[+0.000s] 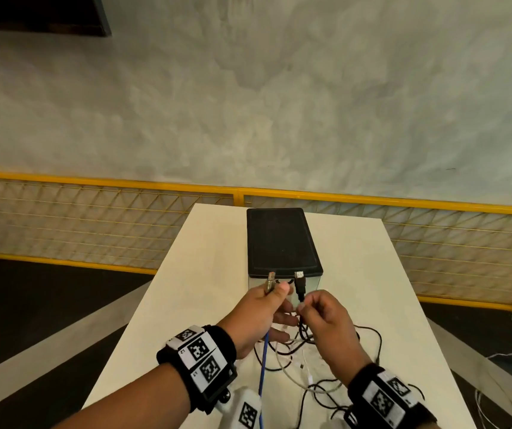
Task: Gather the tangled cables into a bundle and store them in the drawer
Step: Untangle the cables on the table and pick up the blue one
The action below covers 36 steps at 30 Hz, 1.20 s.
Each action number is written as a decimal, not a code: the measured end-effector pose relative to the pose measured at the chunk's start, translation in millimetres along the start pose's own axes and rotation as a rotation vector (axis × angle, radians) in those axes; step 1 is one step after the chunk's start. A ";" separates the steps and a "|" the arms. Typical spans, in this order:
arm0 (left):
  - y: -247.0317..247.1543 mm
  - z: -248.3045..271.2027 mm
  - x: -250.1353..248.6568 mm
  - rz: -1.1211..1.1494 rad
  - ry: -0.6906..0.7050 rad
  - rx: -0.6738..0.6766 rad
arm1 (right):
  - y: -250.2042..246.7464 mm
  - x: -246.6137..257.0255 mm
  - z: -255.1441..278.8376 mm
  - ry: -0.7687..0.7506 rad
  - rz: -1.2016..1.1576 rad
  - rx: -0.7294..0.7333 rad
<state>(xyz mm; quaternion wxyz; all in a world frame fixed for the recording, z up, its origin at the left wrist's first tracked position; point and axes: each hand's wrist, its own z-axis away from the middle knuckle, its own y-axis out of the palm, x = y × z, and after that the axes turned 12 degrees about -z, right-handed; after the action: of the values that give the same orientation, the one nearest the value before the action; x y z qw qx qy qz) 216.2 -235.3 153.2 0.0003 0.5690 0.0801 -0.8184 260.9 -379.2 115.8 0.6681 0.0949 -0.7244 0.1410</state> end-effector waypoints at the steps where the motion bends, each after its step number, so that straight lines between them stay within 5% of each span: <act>1: 2.5 0.0 0.2 -0.021 0.016 0.018 | 1.9 8.8 1.1 0.017 -0.082 0.019; 6: 5.2 -0.1 0.7 -0.143 0.110 0.113 | 8.5 30.8 4.9 0.022 -0.263 0.059; 11: 4.4 -1.4 -3.5 -0.049 0.107 0.052 | 8.5 33.2 4.2 0.014 -0.216 0.146; 19: -12.5 -3.8 -18.0 0.070 0.179 -0.056 | 0.1 0.6 10.9 -0.045 0.440 0.390; 24: -38.0 7.6 -47.6 0.404 0.253 -0.107 | -22.0 -43.2 3.9 -0.056 0.547 0.260; 30: -70.8 19.5 -65.5 0.431 0.300 -0.177 | -59.0 -99.0 12.8 0.257 0.484 0.137; 34: -60.6 20.2 -55.6 0.348 0.298 -0.173 | -38.7 -65.3 12.9 0.056 0.337 -0.025; 36: -49.9 17.0 -48.5 0.336 0.295 -0.178 | -22.1 -31.9 12.2 0.164 0.148 0.006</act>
<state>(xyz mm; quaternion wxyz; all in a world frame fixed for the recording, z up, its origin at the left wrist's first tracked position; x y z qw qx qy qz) 212.9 -192.6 210.7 0.1748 0.6856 0.0552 -0.7045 259.4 -405.7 85.0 0.7126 0.0316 -0.6719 0.1993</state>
